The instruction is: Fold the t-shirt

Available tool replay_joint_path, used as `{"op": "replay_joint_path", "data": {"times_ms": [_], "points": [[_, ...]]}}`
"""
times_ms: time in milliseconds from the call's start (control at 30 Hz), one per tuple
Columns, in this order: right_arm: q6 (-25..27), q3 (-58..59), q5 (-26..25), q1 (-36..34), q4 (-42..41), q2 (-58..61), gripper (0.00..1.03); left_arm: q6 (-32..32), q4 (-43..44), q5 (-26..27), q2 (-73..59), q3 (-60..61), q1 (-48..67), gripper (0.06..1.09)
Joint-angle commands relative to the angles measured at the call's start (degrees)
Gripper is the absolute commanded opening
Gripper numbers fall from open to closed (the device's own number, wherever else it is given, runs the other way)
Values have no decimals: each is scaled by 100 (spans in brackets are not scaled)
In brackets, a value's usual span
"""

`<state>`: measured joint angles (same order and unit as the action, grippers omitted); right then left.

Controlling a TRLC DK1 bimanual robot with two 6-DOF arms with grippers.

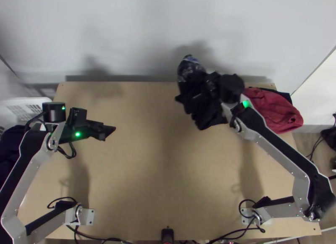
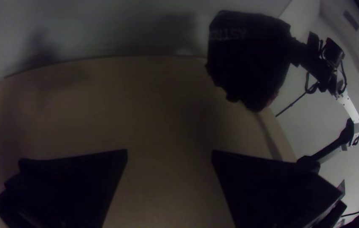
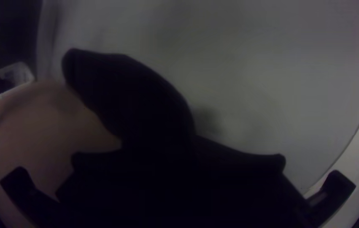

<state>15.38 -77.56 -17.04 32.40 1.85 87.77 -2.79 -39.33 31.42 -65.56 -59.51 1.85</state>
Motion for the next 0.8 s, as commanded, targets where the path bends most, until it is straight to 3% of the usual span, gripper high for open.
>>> {"op": "replay_joint_path", "data": {"times_ms": [0,300,433,767], "points": [[-448,92,236,-656,17,48,3,15,66,-39,105,255,-53,102],[-940,593,693,-1816,26,-269,3,24,171,-118,105,475,-44,103],[-1168,839,1203,-2423,-18,-242,3,6,242,-154,114,624,-44,103],[-1327,1111,1730,-3495,-475,-181,3,6,382,-242,114,827,-18,103]]}}
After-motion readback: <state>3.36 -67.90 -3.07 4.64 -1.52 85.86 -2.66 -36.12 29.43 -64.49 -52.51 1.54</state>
